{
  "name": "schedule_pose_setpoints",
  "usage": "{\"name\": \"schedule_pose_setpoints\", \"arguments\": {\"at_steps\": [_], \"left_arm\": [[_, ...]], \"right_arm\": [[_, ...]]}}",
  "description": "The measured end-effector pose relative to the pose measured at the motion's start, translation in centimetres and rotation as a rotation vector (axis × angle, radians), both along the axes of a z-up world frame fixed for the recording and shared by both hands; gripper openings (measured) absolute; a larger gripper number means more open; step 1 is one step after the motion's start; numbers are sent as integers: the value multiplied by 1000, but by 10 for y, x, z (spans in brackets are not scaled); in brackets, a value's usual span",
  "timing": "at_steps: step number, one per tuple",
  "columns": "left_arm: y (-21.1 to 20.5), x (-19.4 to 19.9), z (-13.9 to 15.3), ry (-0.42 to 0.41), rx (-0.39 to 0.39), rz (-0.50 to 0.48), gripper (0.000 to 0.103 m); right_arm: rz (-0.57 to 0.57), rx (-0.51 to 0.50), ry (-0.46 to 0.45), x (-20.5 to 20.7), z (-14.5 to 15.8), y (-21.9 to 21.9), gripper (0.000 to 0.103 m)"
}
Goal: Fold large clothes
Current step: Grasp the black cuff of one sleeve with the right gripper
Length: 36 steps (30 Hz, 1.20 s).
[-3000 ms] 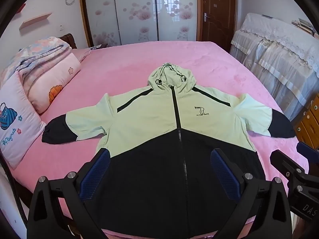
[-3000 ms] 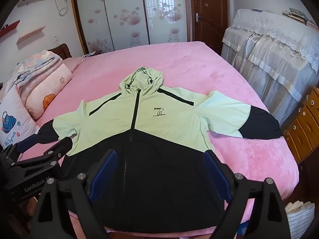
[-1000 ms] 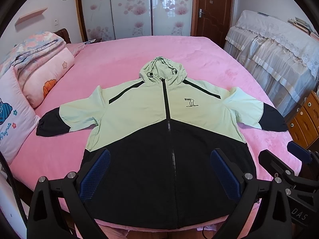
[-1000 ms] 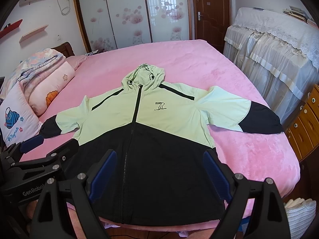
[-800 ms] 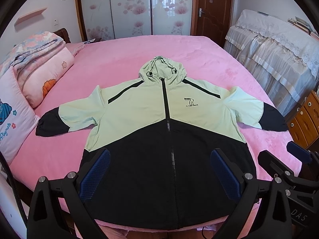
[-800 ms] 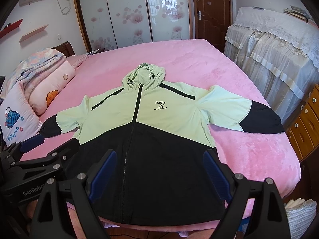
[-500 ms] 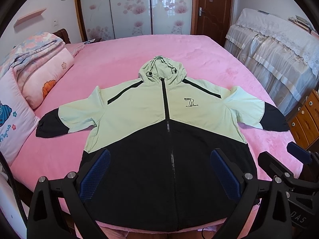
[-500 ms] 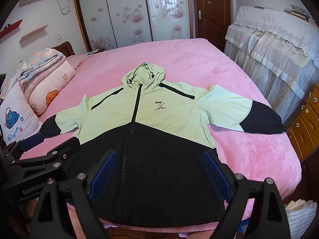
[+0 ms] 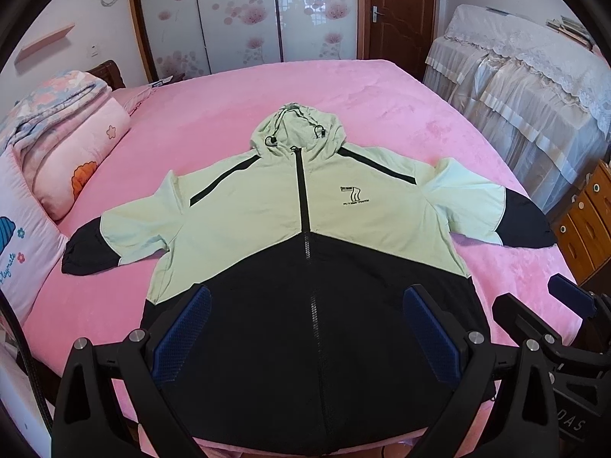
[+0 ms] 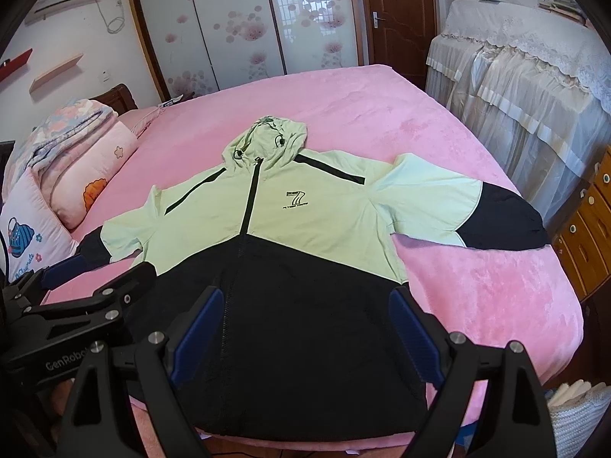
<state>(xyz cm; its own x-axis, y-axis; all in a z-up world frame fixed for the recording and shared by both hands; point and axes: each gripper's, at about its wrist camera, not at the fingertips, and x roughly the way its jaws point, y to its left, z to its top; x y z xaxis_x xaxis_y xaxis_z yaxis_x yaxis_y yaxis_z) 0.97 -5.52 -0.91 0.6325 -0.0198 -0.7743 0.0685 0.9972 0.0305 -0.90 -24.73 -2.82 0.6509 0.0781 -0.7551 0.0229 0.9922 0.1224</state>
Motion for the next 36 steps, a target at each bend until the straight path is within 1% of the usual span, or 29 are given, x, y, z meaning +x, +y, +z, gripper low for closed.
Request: {"name": "schedule_pose_setpoints", "arguments": {"at_steps": [4, 7, 10, 14, 18, 19, 21, 22, 25, 26, 28, 32, 34, 36], "left_arm": [[-17, 11, 8, -32, 5, -23, 100], [-29, 20, 18, -64, -14, -51, 100], [-48, 29, 33, -120, -6, -86, 100], [-77, 43, 53, -189, -3, -137, 100], [-110, 58, 71, -222, 18, -214, 100], [-118, 62, 76, -220, 7, -231, 100], [-131, 72, 86, -221, -45, -262, 100], [-139, 79, 91, -229, -84, -279, 100], [-155, 91, 103, -278, -180, -304, 100], [-162, 94, 105, -299, -194, -306, 100], [-177, 101, 108, -332, -188, -308, 100], [-207, 122, 99, -347, -178, -322, 100], [-222, 133, 87, -328, -172, -341, 100], [-240, 149, 68, -282, -148, -352, 100]], "right_arm": [[-17, 15, -14, 6, 3, -16, 89], [-26, 25, -41, 13, 11, -30, 89], [-41, 10, -87, 18, 24, -43, 89], [-88, -26, -157, 25, 44, -65, 89], [-122, -41, -213, 32, 64, -92, 89], [-134, -41, -226, 34, 69, -100, 89], [-152, -46, -248, 37, 77, -115, 89], [-165, -54, -260, 38, 80, -122, 89], [-226, -100, -294, 43, 90, -147, 89], [-252, -116, -299, 46, 92, -158, 89], [-290, -130, -309, 50, 94, -178, 89], [-382, -120, -268, 66, 85, -227, 89], [-417, -116, -238, 71, 76, -249, 89], [-430, -94, -207, 78, 61, -271, 89]]}}
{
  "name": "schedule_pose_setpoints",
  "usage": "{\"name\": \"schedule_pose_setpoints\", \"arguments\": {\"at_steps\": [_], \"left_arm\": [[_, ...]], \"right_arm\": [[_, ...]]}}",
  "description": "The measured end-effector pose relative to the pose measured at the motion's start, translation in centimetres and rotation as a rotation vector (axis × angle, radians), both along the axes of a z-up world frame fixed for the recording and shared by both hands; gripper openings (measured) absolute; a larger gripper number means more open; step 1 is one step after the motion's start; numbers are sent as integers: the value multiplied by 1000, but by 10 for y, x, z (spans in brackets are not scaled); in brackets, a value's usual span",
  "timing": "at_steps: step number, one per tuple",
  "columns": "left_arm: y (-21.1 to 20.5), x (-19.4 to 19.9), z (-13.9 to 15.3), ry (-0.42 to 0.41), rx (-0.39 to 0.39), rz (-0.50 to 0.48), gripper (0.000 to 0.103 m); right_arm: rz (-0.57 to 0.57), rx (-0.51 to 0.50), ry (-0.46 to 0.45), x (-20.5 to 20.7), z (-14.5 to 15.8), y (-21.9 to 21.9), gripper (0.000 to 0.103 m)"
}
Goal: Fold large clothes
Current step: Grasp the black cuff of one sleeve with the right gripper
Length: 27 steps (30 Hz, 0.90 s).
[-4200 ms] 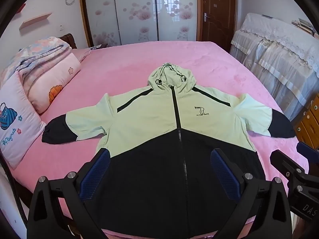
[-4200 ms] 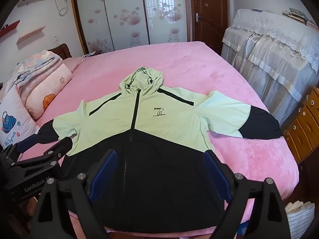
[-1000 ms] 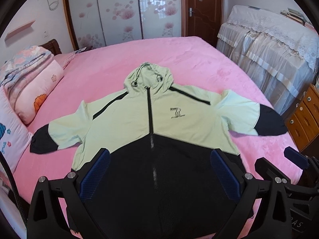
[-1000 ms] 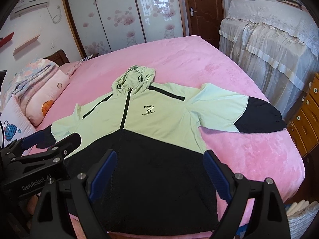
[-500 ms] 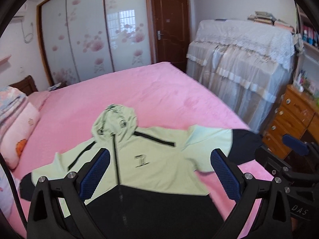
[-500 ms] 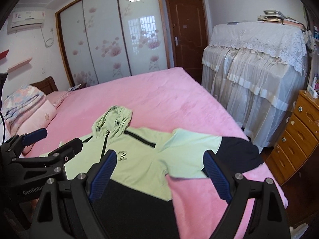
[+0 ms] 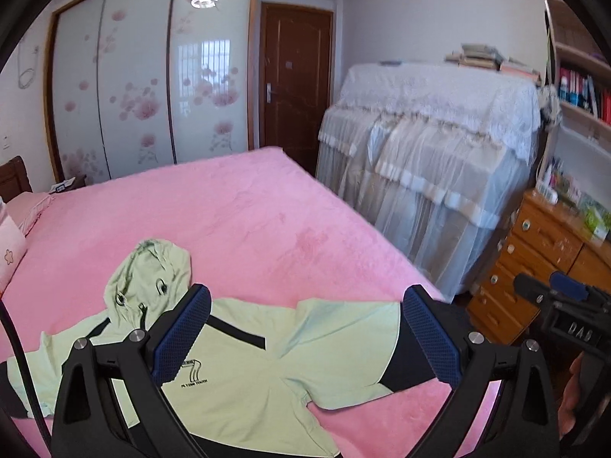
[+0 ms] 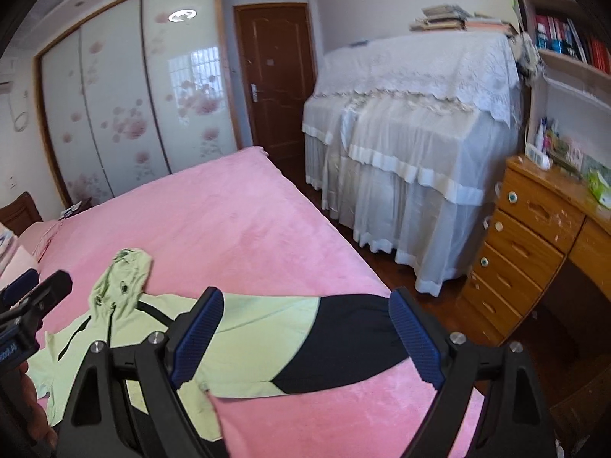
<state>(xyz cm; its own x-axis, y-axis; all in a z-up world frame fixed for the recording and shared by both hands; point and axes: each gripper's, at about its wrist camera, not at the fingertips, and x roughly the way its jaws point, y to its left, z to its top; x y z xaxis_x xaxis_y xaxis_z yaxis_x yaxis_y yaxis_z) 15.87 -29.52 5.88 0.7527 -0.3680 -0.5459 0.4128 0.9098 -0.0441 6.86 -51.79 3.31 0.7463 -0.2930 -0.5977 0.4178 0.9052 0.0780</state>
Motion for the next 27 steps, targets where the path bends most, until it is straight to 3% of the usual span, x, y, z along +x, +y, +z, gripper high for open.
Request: {"name": "schedule_pose_setpoints", "arguments": {"at_steps": [3, 6, 10, 14, 22, 27], "left_arm": [[-22, 25, -38, 63, 23, 13, 100], [-36, 45, -84, 122, 78, 95, 100], [-55, 74, -151, 314, 128, 116, 100], [-74, 82, -193, 356, 167, 110, 100], [-98, 77, -222, 398, 158, 52, 100], [-92, 75, -220, 424, 126, 42, 100]], "right_arm": [[-28, 46, 54, 13, -31, -30, 89], [-69, 99, 125, 26, -70, -62, 89], [-136, 202, 222, 36, -124, -102, 89], [-197, 345, 274, 31, -166, -134, 87], [-285, 541, 305, 28, -220, -164, 79], [-335, 621, 299, 30, -246, -174, 63]]}}
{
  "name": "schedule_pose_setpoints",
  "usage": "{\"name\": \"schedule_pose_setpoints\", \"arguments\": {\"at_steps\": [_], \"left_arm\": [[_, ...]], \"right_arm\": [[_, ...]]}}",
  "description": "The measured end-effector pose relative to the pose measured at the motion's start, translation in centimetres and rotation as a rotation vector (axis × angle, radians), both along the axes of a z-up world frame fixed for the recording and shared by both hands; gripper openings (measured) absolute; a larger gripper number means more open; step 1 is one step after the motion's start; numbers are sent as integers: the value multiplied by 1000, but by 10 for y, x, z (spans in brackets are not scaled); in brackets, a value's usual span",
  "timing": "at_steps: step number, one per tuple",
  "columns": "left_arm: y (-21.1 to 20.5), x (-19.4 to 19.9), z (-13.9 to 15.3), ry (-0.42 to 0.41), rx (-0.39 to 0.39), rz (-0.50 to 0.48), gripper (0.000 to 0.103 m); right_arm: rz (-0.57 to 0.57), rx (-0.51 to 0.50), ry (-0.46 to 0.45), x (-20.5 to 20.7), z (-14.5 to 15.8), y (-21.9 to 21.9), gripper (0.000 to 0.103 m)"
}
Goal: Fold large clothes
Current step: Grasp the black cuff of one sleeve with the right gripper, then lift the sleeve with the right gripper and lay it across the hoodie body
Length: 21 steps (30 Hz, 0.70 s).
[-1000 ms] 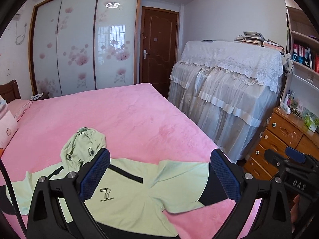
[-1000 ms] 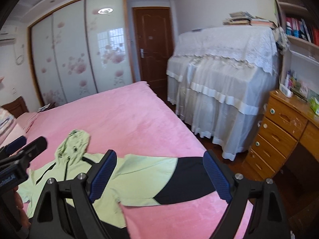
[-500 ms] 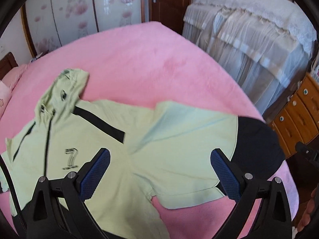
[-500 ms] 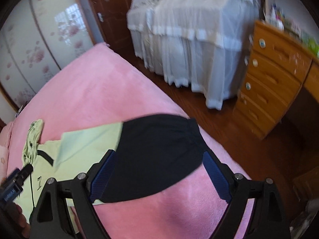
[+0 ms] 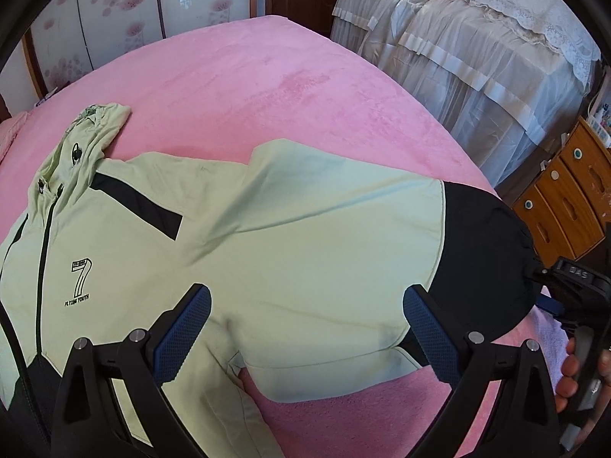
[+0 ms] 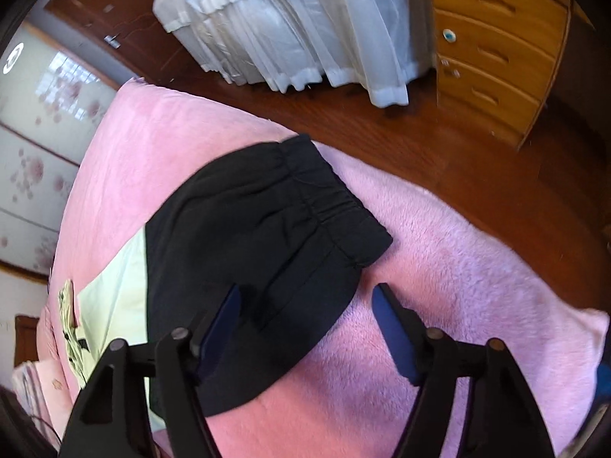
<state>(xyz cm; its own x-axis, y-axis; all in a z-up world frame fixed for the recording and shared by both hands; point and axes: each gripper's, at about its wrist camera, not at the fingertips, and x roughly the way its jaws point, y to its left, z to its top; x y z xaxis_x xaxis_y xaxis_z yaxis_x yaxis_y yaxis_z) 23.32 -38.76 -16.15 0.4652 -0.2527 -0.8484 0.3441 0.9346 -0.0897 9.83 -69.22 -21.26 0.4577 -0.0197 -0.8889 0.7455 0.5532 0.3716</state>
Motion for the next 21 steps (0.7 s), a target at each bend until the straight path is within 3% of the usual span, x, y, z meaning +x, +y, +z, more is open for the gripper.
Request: {"name": "schedule_pose_setpoints", "arguments": {"at_steps": [1, 3, 4, 5, 6, 11, 16, 19, 21], "left_arm": [[2, 0, 1, 3, -2, 0, 100], [7, -1, 4, 15, -17, -4, 100], [11, -2, 6, 21, -21, -4, 100], [15, -2, 8, 25, -25, -4, 100], [20, -3, 10, 26, -30, -3, 100], [61, -4, 27, -3, -36, 17, 100], [140, -8, 52, -56, -66, 97, 100], [189, -11, 58, -73, -91, 166, 100], [227, -15, 57, -71, -111, 230, 100]], "right_arm": [[-13, -1, -7, 0, -2, 0, 60], [-33, -20, -18, 1, -3, -1, 36], [-34, -41, -11, 2, -2, 0, 29], [-27, -56, -20, 4, 0, 0, 15], [-16, -72, -38, 5, 4, 3, 10], [93, -317, -174, 10, 73, 56, 8], [376, -416, -394, 27, 152, 165, 8], [559, -430, -446, 45, 166, 240, 8], [682, -406, -448, 57, 155, 290, 8]]}}
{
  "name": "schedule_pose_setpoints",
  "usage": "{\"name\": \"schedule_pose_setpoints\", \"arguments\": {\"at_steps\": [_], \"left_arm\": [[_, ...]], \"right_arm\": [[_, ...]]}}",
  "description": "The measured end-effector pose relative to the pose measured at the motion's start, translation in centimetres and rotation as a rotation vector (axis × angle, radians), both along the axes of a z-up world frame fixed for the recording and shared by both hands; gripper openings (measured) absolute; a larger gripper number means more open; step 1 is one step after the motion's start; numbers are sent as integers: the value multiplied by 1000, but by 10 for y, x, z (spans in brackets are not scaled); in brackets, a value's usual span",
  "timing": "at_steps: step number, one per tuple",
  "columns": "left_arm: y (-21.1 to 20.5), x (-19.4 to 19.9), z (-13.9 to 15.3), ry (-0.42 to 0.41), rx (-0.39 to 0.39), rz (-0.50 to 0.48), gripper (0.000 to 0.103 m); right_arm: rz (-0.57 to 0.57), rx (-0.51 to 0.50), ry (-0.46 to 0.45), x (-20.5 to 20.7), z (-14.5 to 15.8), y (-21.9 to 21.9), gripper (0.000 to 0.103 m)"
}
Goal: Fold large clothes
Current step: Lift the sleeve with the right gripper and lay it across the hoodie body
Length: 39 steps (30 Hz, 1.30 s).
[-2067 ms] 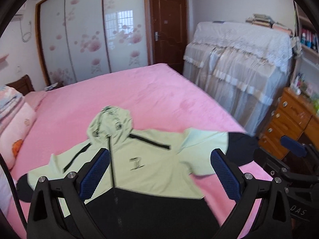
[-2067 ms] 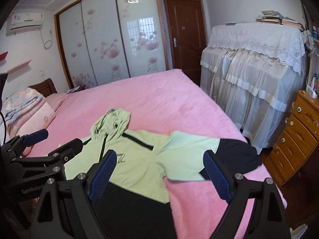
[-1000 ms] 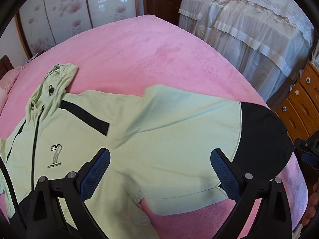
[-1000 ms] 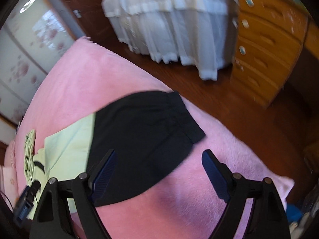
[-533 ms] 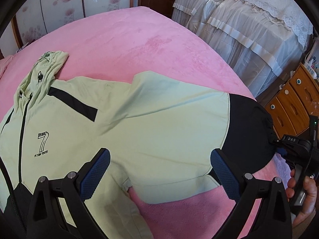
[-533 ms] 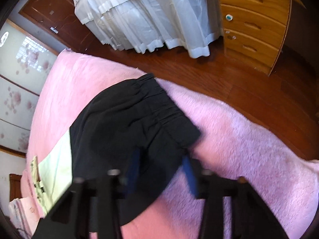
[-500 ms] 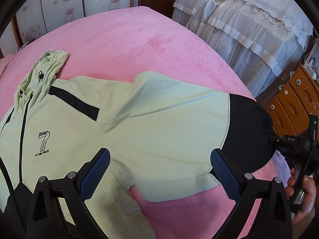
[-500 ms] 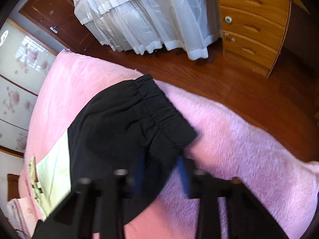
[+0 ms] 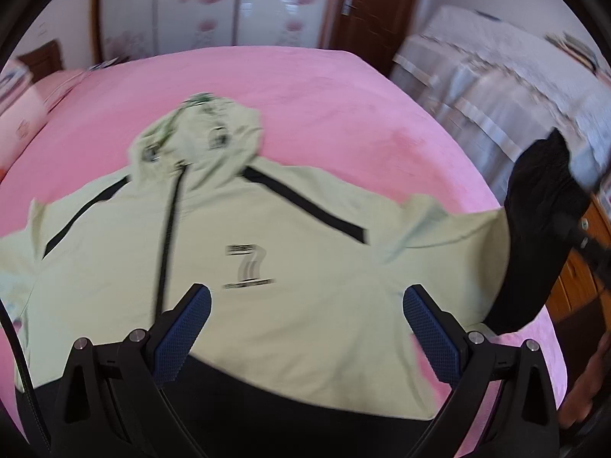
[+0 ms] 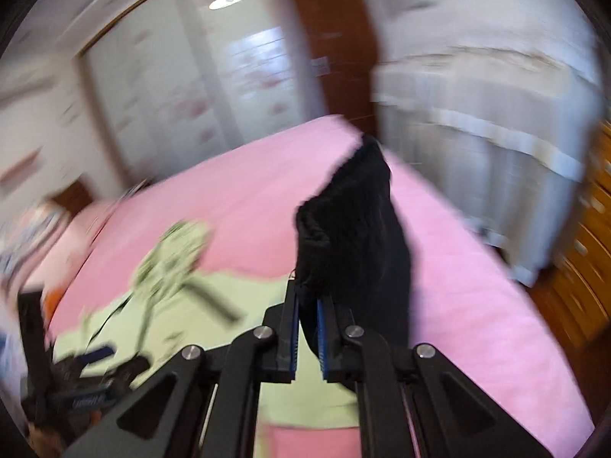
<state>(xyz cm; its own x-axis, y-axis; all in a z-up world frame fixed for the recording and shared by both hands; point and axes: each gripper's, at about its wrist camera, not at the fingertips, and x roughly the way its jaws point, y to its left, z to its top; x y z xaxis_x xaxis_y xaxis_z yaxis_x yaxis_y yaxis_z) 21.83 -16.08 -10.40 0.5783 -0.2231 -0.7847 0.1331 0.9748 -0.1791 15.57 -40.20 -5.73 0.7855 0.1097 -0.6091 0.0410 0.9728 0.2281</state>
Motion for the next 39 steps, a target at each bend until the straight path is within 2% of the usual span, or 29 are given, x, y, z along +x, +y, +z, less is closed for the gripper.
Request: {"name": "schedule_pose_setpoints", "arguments": {"at_steps": [3, 7, 8, 10, 11, 12, 13, 17, 20, 25, 27, 30, 35, 36, 37, 39], "left_arm": [[47, -4, -14, 26, -25, 68, 100], [82, -7, -50, 96, -23, 100, 100], [84, -8, -57, 109, -28, 100, 100], [88, -7, -71, 143, -68, 80, 100], [89, -6, -78, 164, -106, 61, 100], [87, -4, -81, 176, -133, 50, 100], [84, -3, -84, 185, -167, 32, 100], [68, 4, -95, 238, -319, -47, 100], [54, 12, -109, 304, -460, -91, 94], [36, 26, -136, 377, -607, -62, 93], [29, 30, -144, 390, -637, -57, 92], [13, 37, -152, 396, -648, -73, 83], [-23, 50, -155, 411, -621, -113, 77], [-27, 52, -156, 414, -626, -121, 63], [-28, 53, -156, 422, -633, -129, 37], [-41, 59, -166, 494, -637, -126, 8]], "right_arm": [[142, -53, 78, 18, -43, 74, 8], [228, -123, 226, 25, -114, 141, 10], [232, -175, 249, 24, -129, 155, 13], [243, -251, 253, 15, -142, 169, 28], [250, -260, 249, 7, -144, 169, 42], [252, -256, 241, -1, -144, 169, 51], [251, -247, 231, -8, -139, 165, 52], [212, -192, 205, -31, -120, 144, 53], [153, -121, 192, -44, -114, 130, 53], [74, 2, 188, -60, -111, 106, 53], [63, 27, 191, -64, -113, 102, 53], [58, 48, 202, -65, -118, 98, 53], [41, 72, 222, -65, -127, 90, 53], [35, 78, 223, -66, -128, 88, 53], [30, 83, 224, -66, -129, 87, 53], [16, 83, 231, -67, -133, 83, 53]]}}
